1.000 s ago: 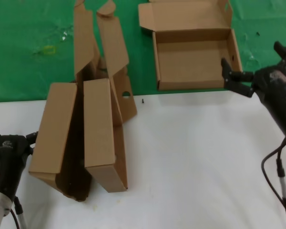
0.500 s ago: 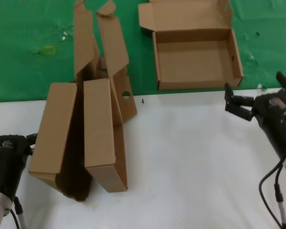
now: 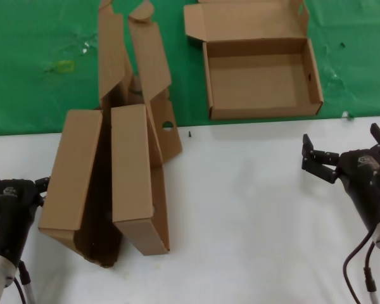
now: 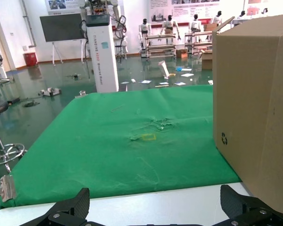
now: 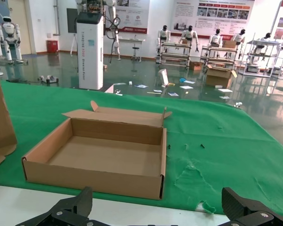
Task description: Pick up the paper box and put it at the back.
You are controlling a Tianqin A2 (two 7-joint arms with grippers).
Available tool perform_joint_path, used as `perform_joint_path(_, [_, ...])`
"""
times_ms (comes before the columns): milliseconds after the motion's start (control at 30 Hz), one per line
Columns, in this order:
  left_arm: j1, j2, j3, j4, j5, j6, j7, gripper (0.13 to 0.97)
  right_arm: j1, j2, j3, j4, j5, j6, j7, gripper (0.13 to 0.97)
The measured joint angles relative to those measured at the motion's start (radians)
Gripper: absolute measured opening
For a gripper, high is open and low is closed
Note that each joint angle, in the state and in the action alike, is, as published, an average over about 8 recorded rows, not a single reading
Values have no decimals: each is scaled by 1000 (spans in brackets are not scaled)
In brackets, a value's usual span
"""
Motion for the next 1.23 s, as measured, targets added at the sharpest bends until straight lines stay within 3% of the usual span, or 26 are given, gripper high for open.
perform_joint_path(1233, [0, 0, 0, 0, 0, 0, 0, 966, -1, 0, 0, 0, 0, 1, 0, 966])
